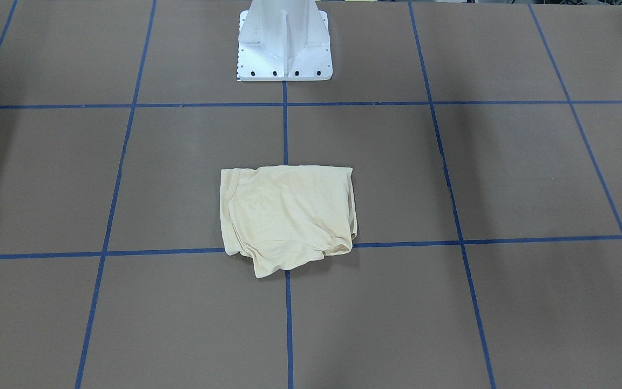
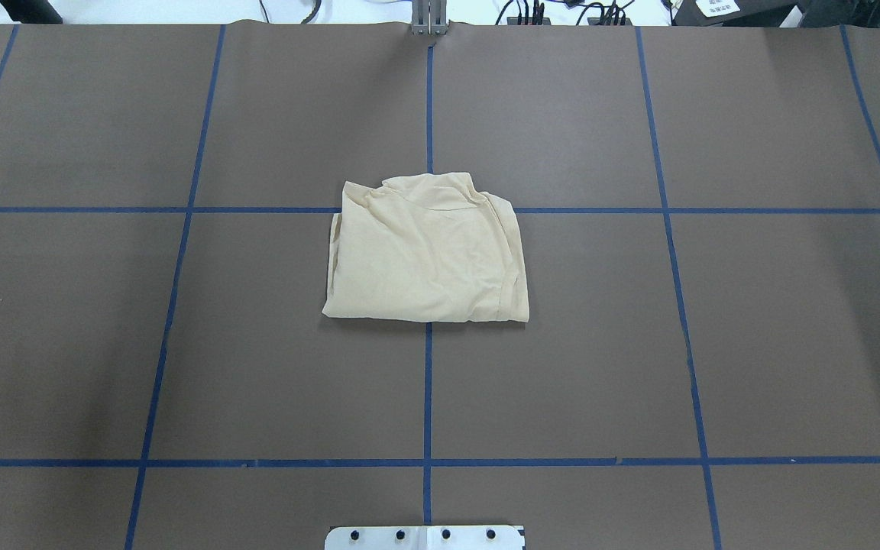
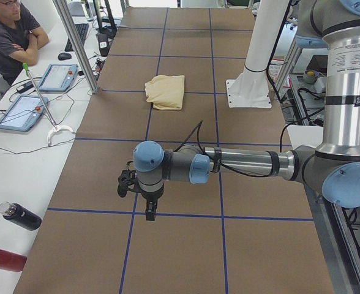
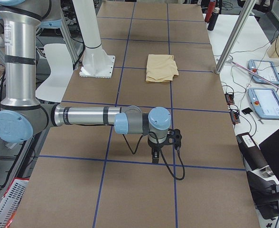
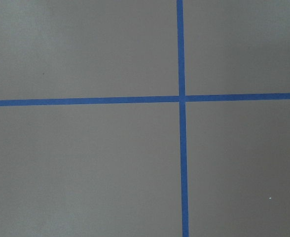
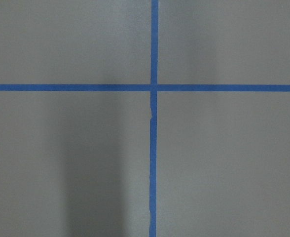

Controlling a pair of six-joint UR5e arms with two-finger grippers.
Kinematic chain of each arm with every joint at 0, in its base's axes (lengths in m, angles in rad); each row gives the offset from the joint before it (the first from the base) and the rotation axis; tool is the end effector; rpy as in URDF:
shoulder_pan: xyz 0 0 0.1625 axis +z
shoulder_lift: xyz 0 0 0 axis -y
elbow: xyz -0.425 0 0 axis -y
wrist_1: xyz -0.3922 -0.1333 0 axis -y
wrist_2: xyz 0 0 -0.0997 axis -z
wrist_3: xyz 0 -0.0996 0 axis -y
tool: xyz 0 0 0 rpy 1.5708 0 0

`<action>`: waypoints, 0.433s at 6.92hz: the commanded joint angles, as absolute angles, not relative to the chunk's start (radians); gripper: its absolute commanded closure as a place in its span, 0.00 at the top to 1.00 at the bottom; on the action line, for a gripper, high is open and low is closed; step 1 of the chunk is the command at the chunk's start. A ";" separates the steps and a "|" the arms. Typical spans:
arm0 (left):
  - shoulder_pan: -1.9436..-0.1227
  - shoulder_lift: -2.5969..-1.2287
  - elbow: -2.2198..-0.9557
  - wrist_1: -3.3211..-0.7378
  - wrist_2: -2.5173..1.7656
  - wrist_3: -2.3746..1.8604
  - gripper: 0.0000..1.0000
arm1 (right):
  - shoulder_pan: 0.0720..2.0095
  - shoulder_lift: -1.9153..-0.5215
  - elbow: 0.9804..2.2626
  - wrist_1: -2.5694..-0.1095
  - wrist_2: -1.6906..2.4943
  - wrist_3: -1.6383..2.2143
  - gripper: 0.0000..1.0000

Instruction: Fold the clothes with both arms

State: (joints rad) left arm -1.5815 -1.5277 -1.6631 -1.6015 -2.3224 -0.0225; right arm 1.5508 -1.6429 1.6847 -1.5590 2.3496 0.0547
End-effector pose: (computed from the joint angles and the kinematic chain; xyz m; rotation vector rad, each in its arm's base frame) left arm -0.0704 -0.4779 0.6324 0.0717 0.7516 -0.0016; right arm 0.0540 -0.4658 0.6355 0.0218 -0.7800 0.0121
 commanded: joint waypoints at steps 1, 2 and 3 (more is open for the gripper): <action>-1.582 -1.534 -1.663 -1.601 -2.322 -0.025 1.00 | 1.551 -1.641 1.684 -1.560 2.350 0.055 1.00; -1.580 -1.534 -1.652 -1.601 -2.324 -0.022 1.00 | 1.551 -1.638 1.686 -1.559 2.350 0.055 1.00; -1.582 -1.534 -1.654 -1.601 -2.324 -0.020 1.00 | 1.551 -1.638 1.684 -1.559 2.349 0.055 1.00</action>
